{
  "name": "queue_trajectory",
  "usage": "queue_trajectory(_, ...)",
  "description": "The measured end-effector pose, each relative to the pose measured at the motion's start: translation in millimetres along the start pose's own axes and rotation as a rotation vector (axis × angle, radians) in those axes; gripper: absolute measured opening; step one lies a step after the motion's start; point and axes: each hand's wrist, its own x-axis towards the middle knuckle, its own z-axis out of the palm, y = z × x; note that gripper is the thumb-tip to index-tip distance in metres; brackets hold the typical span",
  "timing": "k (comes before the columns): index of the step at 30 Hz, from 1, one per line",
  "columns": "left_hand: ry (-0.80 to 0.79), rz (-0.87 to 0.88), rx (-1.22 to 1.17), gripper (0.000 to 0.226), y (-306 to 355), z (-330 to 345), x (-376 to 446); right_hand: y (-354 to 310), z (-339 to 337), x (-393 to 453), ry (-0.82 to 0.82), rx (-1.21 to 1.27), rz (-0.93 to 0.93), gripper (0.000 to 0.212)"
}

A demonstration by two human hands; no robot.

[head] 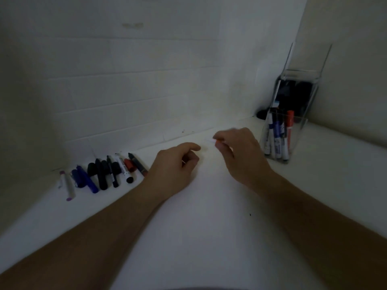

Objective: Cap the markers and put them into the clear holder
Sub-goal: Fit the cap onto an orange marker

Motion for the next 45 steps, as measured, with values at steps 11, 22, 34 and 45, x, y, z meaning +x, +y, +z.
queue_trajectory(11, -0.08, 0.497, 0.175, 0.028, 9, 15, -15, 41, -146, 42, 0.476, 0.048, 0.191, 0.009)
queue_trajectory(22, -0.068, 0.574, 0.207, 0.023, 17, 13, -20, 88, -125, 15, 0.032, -0.29, 0.333, 0.017)
queue_trajectory(34, 0.026, 0.982, 0.36, 0.022, 23, 2, -23, 44, -99, 4, 0.161, -0.124, 0.217, 0.041)
queue_trajectory(45, 0.385, -0.021, 0.483, 0.043, -73, -124, -16, -99, 37, 12, -0.31, 0.234, -0.135, 0.036)
